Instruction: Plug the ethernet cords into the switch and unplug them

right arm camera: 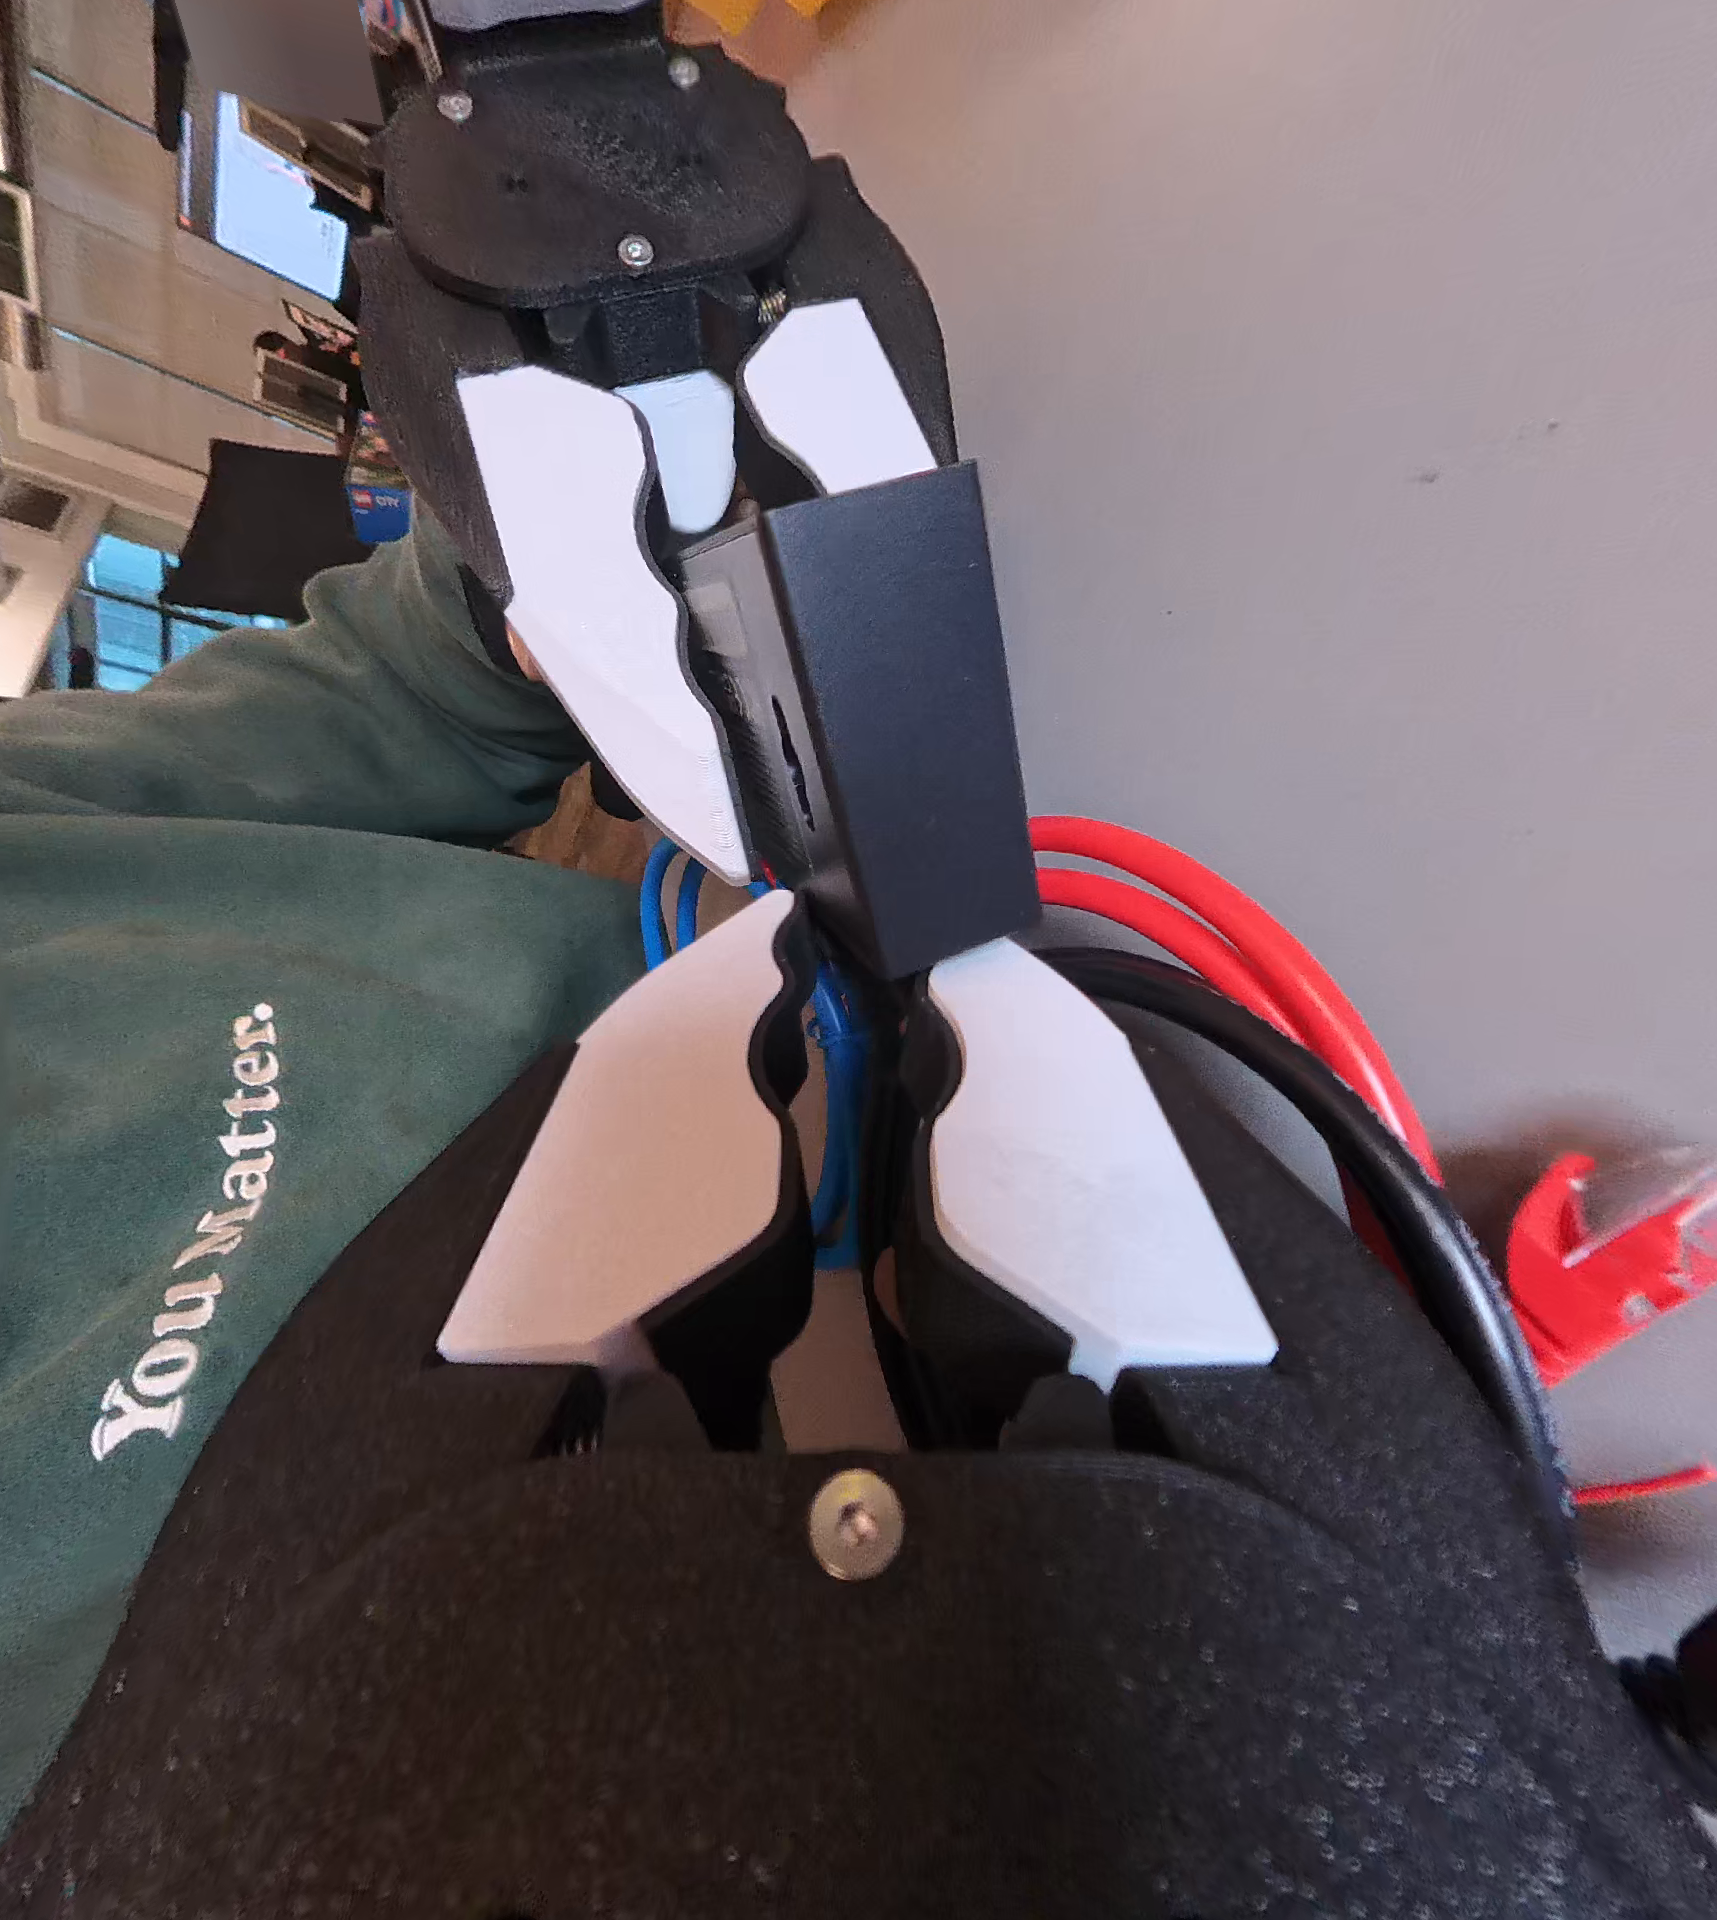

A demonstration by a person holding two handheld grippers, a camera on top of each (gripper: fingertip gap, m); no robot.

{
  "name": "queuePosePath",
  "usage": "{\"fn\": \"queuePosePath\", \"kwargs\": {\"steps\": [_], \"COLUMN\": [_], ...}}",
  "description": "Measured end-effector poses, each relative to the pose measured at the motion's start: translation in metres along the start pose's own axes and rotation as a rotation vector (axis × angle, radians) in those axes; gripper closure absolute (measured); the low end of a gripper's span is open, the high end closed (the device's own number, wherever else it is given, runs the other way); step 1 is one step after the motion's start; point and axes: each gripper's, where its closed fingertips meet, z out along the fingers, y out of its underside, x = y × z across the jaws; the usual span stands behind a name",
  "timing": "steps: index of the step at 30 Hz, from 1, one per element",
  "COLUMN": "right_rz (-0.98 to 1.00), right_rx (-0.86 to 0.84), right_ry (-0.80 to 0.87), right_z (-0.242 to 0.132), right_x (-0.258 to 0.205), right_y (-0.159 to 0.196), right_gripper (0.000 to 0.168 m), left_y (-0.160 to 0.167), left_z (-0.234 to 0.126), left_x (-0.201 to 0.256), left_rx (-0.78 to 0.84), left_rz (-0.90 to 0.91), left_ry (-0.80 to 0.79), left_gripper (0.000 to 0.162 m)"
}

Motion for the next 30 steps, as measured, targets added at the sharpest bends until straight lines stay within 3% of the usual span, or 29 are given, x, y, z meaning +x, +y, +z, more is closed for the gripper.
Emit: {"fn": "queuePosePath", "kwargs": {"steps": [1, 12, 21, 26, 27, 28, 29, 30], "right_rz": [-0.031, -0.148, -0.229, -0.153, -0.092, 0.029, 0.073, -0.035], "right_rx": [-0.002, 0.096, 0.186, 0.234, 0.225, 0.255, 0.288, 0.282], "right_ry": [0.007, -0.033, 0.057, 0.053, 0.145, 0.119, 0.068, 0.085], "right_z": [-0.001, -0.007, -0.014, -0.017, -0.02, -0.021, -0.021, -0.02], "right_x": [-0.001, -0.013, -0.011, -0.01, 0.013, 0.026, 0.021, 0.011], "right_y": [0.0, -0.007, -0.011, -0.011, -0.004, 0.005, 0.008, 0.006], "right_gripper": [0.153, 0.153, 0.154, 0.154, 0.154, 0.154, 0.155, 0.155], "left_y": [-0.001, -0.007, -0.012, -0.02, -0.029, -0.041, -0.044, -0.045], "left_z": [0.0, -0.002, -0.001, -0.004, -0.015, -0.028, -0.028, -0.028], "left_x": [0.002, 0.016, 0.019, 0.023, 0.044, 0.067, 0.063, 0.058], "left_rx": [0.002, 0.091, 0.125, 0.164, 0.226, 0.277, 0.272, 0.268], "left_rz": [0.023, -0.01, 0.066, 0.113, 0.125, 0.107, 0.186, 0.198], "left_ry": [-0.006, 0.097, 0.023, 0.007, 0.132, 0.223, 0.103, 0.065], "left_gripper": [0.133, 0.132, 0.131, 0.131, 0.132, 0.132, 0.131, 0.132]}}
